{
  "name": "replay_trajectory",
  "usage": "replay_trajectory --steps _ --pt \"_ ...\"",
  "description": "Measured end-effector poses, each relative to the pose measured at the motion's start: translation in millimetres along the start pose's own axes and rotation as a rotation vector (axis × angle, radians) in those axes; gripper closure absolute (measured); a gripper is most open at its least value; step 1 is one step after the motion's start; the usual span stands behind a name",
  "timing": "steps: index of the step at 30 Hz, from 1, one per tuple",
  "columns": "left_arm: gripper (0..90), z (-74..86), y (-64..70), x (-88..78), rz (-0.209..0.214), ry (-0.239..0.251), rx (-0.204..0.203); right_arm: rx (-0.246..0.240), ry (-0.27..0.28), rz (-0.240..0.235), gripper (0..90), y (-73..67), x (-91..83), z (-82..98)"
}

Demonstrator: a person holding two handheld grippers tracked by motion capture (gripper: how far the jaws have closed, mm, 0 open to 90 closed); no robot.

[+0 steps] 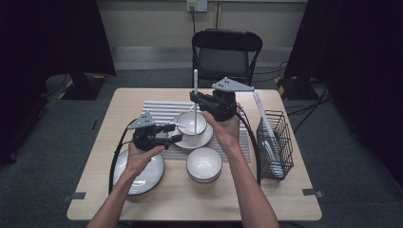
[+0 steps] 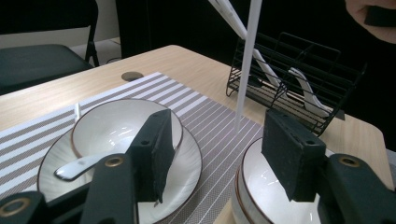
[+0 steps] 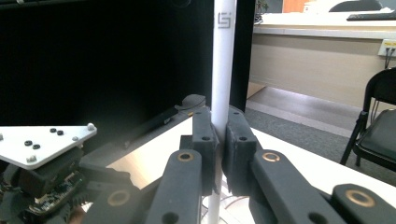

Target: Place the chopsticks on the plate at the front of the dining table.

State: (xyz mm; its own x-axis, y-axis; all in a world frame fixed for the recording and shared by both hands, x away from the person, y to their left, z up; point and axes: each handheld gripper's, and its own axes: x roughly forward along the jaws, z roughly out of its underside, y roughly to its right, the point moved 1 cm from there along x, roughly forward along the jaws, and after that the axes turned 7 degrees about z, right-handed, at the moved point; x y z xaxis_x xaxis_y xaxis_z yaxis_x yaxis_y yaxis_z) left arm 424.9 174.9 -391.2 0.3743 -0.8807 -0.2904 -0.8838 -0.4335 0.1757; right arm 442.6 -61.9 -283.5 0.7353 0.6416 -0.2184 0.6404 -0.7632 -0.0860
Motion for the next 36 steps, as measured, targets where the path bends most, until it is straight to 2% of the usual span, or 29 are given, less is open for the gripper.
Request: replay_trajectory --steps 10,16,20,28,30,33,36 --pt "53.2 -11.0 4.9 6.0 0.035 0.011 0.015 0.003 -0.002 -0.034 85.0 -9.2 6.5 -0.9" --pt "59.5 -15.6 4.5 7.4 0.031 0.043 0.014 0.001 -0.007 -0.055 84.9 -16.7 10.9 -1.9" --pt "62.9 -18.2 1.6 8.6 0.038 0.055 -0.004 0.001 -0.005 -0.072 85.0 -21.5 13.8 -4.2" --pt "72.4 -28.3 6.0 12.3 0.048 0.073 0.02 0.004 -0.007 -0.078 84.9 -26.1 16.9 -4.5" --pt "73.9 -28.7 6.1 12.3 0.053 0.08 0.015 0.001 -0.008 -0.079 84.9 -27.1 16.7 -4.6" --pt "78.6 -27.3 5.2 13.1 0.048 0.064 0.02 0.002 -0.008 -0.079 84.9 -27.0 16.0 -4.7" --pt "78.6 -26.3 3.8 13.3 0.051 0.06 0.017 0.001 -0.004 -0.08 84.9 -27.3 15.3 -5.1"
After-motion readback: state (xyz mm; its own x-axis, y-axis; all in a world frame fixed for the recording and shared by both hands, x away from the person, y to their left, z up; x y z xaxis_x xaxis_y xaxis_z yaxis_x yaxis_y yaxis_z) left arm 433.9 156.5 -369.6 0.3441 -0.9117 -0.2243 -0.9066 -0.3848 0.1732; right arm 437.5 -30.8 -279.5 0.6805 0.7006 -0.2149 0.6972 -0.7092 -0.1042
